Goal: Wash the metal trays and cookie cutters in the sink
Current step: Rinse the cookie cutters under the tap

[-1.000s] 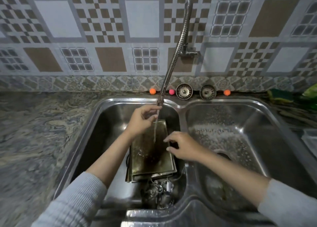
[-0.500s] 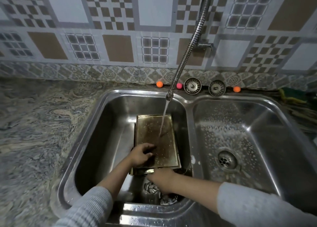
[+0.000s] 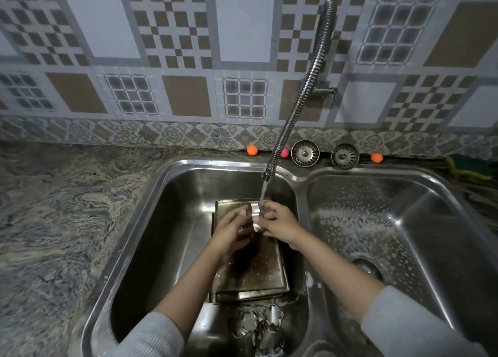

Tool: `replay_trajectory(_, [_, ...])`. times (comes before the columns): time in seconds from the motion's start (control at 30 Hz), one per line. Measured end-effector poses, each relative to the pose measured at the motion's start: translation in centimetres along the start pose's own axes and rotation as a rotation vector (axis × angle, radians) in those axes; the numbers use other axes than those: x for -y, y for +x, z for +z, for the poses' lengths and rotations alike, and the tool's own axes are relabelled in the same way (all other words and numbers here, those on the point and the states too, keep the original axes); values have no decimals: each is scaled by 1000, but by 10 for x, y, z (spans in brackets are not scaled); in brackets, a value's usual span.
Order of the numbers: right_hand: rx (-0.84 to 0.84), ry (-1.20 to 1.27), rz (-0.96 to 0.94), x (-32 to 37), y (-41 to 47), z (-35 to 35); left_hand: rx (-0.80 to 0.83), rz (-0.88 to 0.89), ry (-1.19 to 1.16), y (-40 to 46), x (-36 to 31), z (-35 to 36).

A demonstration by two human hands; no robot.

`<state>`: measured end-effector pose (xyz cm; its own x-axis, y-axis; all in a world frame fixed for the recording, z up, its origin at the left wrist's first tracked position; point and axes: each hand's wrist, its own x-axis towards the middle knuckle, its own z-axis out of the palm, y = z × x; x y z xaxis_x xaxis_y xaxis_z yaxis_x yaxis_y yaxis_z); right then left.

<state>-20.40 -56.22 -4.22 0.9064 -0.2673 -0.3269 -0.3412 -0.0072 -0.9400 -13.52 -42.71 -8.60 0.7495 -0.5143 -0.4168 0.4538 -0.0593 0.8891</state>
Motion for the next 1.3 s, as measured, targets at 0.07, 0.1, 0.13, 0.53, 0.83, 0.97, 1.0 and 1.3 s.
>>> replay_trajectory(0.07, [-38, 108, 15, -2, 7, 2, 21, 18, -82, 3, -9, 14])
replay_trajectory(0.1, [-57, 150, 17, -4, 9, 2, 21, 24, -99, 5, -12, 19])
replay_trajectory(0.13, [-73, 191, 13, -6, 10, 3, 21, 24, -115, 7, -13, 23])
replay_trajectory(0.53, [-312, 98, -140, -17, 18, -4, -58, 21, -254, 17, -26, 54])
replay_trajectory(0.83, [-371, 222, -163, -19, 22, -6, -241, 72, -294, 9, -29, 45])
replay_trajectory(0.97, [-411, 298, -194, -20, 18, -12, -258, 86, -292, 3, -22, 49])
replay_trajectory(1.0, [-413, 320, -197, -20, 17, -13, -259, 98, -286, 1, -19, 51])
replay_trajectory(1.3, [-343, 370, -168, -22, 11, 3, -304, 188, -264, -7, -12, 34])
